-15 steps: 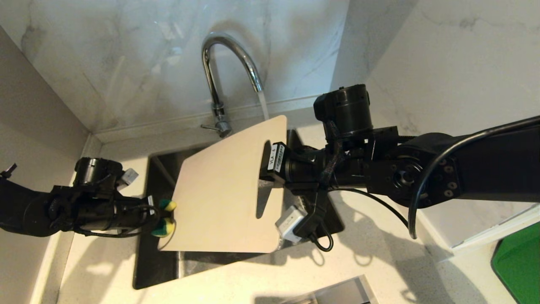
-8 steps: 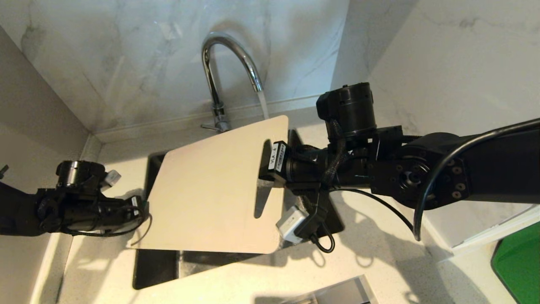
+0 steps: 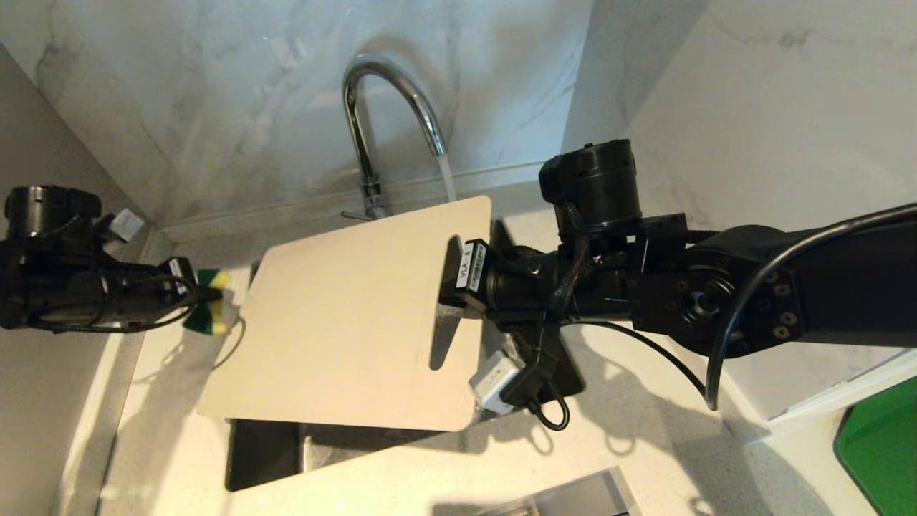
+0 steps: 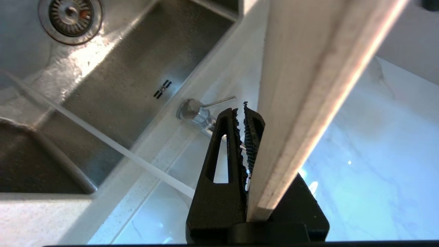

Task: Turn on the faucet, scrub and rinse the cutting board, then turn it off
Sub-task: Scrub the cutting board underwater

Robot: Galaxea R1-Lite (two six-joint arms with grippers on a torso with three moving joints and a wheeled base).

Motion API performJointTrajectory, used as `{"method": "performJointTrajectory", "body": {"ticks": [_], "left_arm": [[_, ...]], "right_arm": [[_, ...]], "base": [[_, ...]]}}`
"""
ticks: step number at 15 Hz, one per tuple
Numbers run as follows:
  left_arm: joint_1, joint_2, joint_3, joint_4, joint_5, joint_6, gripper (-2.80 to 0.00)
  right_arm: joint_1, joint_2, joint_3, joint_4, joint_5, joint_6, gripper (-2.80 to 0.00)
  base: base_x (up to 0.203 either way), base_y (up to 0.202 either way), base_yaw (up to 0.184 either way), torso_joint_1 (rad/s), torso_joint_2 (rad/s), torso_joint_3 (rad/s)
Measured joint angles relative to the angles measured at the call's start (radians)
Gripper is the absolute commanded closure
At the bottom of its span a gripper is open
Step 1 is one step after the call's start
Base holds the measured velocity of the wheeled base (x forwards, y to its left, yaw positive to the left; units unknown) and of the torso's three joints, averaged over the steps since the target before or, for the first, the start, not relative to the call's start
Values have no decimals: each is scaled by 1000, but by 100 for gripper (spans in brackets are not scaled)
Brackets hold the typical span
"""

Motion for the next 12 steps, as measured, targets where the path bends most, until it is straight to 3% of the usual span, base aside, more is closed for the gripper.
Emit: {"method": "performJointTrajectory", "body": {"ticks": [4,7,10,12], "left_arm": [[56,-20,-119,52,2,1,0],[30,-76,-181,169,-20,-9,0],[-97,-144,-196,312,-33,-69,0],[-222,-181,-190,404,-34,-149,0]], "right_arm": [[0,-5,1,0,-1,0,0],[0,-6,2,-13,-1,-1,0],[0,-9,0,-25,0,17,0],[-1,-11,-6,-29,-2,32,0]], "base": [[0,0,0,0,0,0],[0,0,0,0,0,0],[0,0,0,0,0,0],[0,0,0,0,0,0]]}}
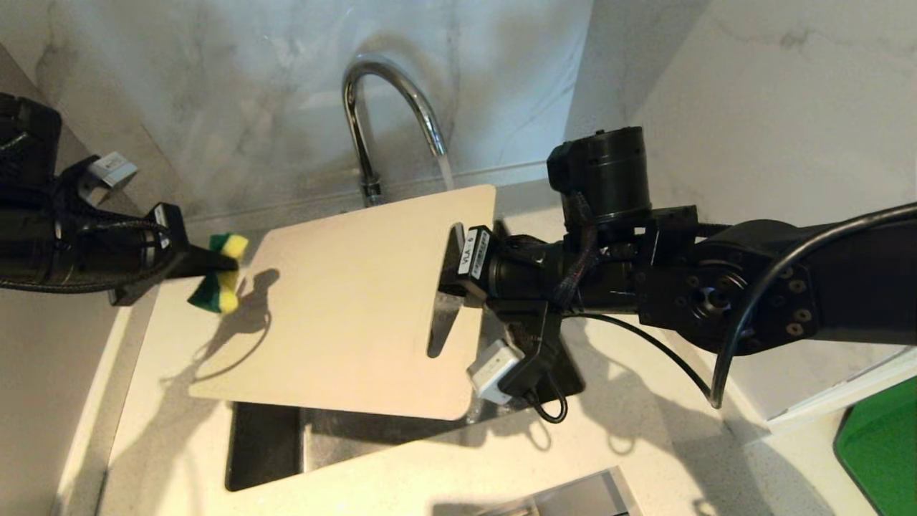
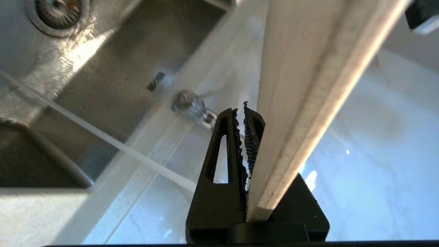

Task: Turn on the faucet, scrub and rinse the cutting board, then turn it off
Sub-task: Scrub the cutting board underwater

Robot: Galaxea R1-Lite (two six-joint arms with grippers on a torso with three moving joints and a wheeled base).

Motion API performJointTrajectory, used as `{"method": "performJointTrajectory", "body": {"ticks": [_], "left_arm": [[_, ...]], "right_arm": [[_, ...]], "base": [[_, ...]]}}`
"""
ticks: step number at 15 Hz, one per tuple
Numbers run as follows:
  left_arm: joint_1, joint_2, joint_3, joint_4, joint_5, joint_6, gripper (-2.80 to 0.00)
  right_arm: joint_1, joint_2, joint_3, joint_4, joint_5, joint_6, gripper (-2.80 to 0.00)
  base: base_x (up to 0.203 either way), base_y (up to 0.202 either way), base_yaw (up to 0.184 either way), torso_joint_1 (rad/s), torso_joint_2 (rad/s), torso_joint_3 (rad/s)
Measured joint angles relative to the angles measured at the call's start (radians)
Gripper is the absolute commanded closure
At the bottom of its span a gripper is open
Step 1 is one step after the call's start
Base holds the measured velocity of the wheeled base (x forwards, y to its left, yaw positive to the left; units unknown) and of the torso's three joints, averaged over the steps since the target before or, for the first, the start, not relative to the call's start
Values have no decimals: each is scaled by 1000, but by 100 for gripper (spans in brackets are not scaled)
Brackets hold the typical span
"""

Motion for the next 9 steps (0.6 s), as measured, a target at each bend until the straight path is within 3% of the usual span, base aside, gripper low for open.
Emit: {"method": "performJointTrajectory", "body": {"ticks": [5,7,9], "left_arm": [[-319,-90,66,42,44,-141,0],[-385,-107,75,43,96,-150,0],[-417,-114,77,42,100,-149,0]], "right_arm": [[1,-3,4,12,-17,66,0],[1,-4,5,65,-19,78,0],[2,-7,-3,139,-28,81,0]], "base": [[0,0,0,0,0,0],[0,0,0,0,0,0],[0,0,0,0,0,0]]}}
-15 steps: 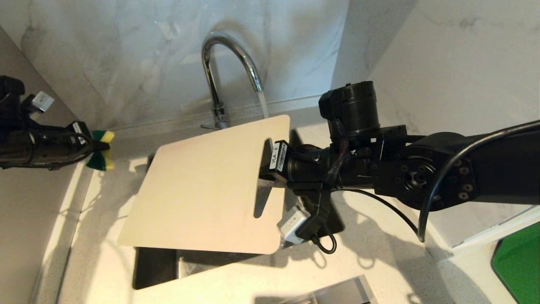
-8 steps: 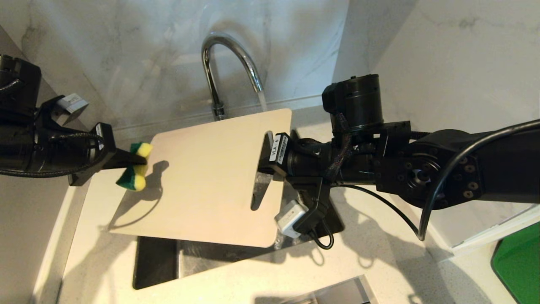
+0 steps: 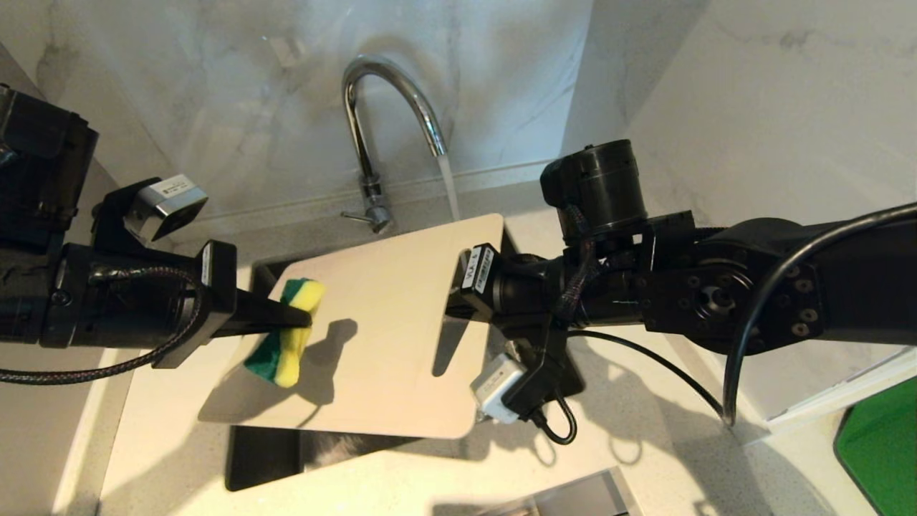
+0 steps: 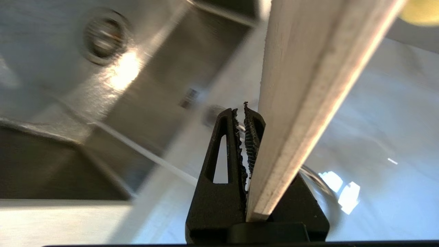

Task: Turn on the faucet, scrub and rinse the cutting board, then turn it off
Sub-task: Scrub the cutting board underwater

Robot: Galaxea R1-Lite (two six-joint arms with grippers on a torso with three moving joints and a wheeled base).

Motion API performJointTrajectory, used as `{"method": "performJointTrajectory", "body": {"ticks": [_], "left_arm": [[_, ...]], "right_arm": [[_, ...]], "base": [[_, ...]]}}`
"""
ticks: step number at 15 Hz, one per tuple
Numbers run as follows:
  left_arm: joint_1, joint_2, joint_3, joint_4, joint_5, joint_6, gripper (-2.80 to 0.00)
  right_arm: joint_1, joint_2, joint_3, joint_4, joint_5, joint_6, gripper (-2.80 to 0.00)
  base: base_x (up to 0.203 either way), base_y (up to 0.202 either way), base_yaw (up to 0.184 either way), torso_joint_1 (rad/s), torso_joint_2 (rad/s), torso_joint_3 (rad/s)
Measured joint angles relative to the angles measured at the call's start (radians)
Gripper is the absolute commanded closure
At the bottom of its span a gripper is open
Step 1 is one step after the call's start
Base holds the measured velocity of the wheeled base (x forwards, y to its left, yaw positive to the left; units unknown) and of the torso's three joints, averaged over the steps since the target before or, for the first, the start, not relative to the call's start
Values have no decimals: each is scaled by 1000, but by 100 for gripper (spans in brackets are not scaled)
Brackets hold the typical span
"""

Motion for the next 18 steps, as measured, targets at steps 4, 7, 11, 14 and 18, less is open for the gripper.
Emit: {"method": "performJointTrajectory", "body": {"ticks": [4,7,11,14,18], "left_arm": [[-32,4,23,-3,7,5,0],[-37,18,115,-86,46,37,0],[-63,51,169,-169,118,48,0],[-67,59,176,-169,141,49,0],[-78,76,169,-171,142,27,0]], "right_arm": [[0,-1,-46,77,-17,-1,0],[0,-2,-62,105,-28,-2,0],[0,-3,-103,145,-39,-4,0],[0,-3,-114,148,-44,-5,0],[-1,-4,-115,149,-55,-5,0]], "base": [[0,0,0,0,0,0],[0,0,0,0,0,0],[0,0,0,0,0,0],[0,0,0,0,0,0],[0,0,0,0,0,0]]}}
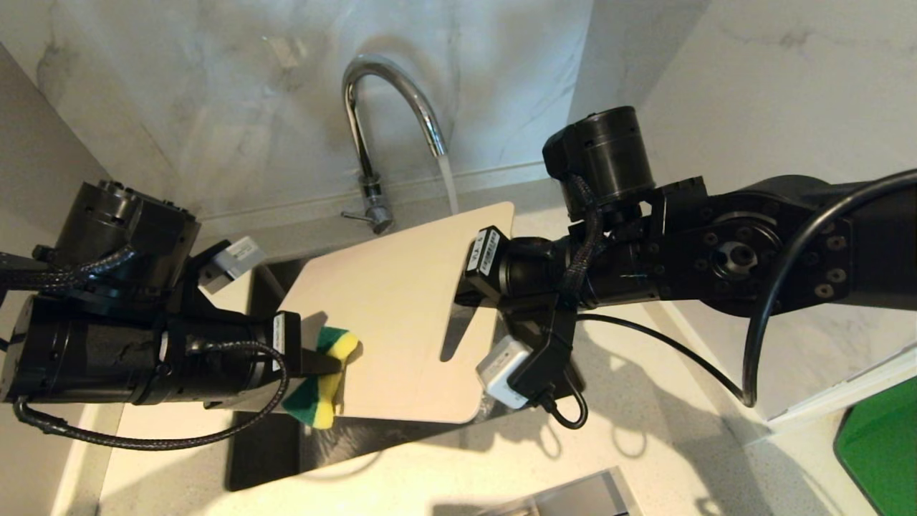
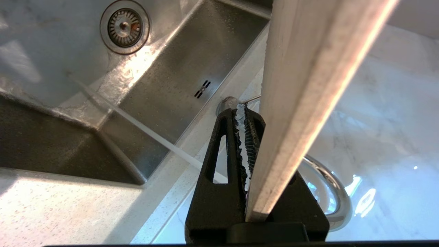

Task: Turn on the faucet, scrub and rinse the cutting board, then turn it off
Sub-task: Scrub the cutting board underwater

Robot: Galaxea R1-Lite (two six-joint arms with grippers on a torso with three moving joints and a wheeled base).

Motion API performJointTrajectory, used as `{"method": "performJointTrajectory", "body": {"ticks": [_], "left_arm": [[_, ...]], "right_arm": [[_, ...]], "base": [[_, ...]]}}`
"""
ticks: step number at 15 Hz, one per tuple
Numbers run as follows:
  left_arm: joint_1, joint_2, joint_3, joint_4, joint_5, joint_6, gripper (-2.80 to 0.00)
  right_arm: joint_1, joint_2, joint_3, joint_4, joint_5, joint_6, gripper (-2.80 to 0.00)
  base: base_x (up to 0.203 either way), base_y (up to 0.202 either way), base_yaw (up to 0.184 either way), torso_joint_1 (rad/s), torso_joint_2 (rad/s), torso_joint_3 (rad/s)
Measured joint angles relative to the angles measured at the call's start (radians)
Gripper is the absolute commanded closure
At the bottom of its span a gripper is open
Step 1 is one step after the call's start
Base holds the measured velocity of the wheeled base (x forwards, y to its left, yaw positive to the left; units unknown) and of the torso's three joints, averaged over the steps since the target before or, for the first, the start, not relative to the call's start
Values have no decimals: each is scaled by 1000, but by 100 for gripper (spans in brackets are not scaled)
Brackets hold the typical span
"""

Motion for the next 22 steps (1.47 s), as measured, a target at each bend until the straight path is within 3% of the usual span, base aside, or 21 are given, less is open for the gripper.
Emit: {"method": "performJointTrajectory", "body": {"ticks": [5,10,14,22], "left_arm": [[-1,6,28,-3,2,-31,0],[46,8,120,-48,-2,-35,0],[136,29,184,-118,-13,-22,0],[372,154,290,-263,-89,116,0]], "right_arm": [[0,-7,-20,8,-1,-2,0],[0,-21,-27,17,-2,-1,0],[0,-38,-27,16,-2,0,0],[1,-81,-3,16,1,0,0]], "base": [[0,0,0,0,0,0],[0,0,0,0,0,0],[0,0,0,0,0,0],[0,0,0,0,0,0]]}}
